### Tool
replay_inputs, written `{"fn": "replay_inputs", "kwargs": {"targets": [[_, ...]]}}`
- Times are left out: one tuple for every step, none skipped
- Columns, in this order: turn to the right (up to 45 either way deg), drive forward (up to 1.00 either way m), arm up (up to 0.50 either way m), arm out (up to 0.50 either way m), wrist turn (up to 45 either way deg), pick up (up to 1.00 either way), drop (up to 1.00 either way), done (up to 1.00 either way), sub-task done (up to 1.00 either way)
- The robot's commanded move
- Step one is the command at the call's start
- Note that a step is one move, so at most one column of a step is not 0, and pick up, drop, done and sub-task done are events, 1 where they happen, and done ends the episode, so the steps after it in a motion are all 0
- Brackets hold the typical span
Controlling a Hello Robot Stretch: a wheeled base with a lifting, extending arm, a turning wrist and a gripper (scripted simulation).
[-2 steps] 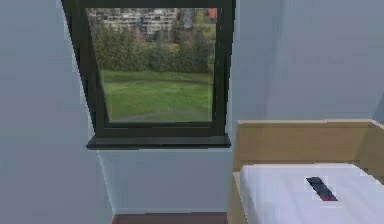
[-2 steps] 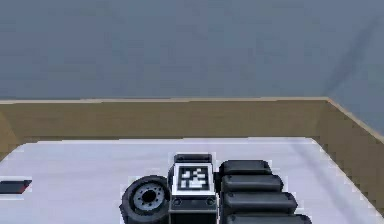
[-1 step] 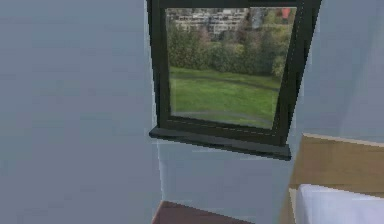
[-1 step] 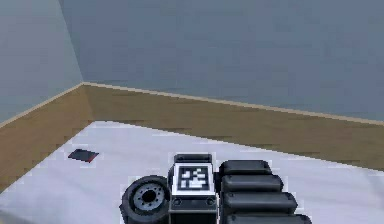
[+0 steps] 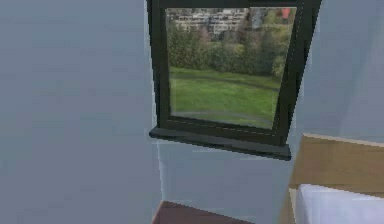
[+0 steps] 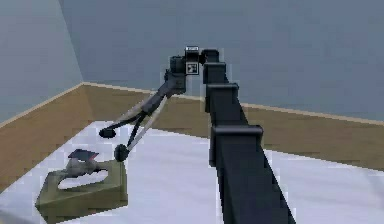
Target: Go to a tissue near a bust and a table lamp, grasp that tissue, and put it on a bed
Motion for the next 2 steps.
{"fn": "replay_inputs", "kwargs": {"targets": [[0.0, 0.0, 0.0, 0.0, 45.0, 0.0, 0.0, 0.0, 0.0], [0.0, 0.0, 0.0, 0.0, 45.0, 0.0, 0.0, 0.0, 0.0]]}}
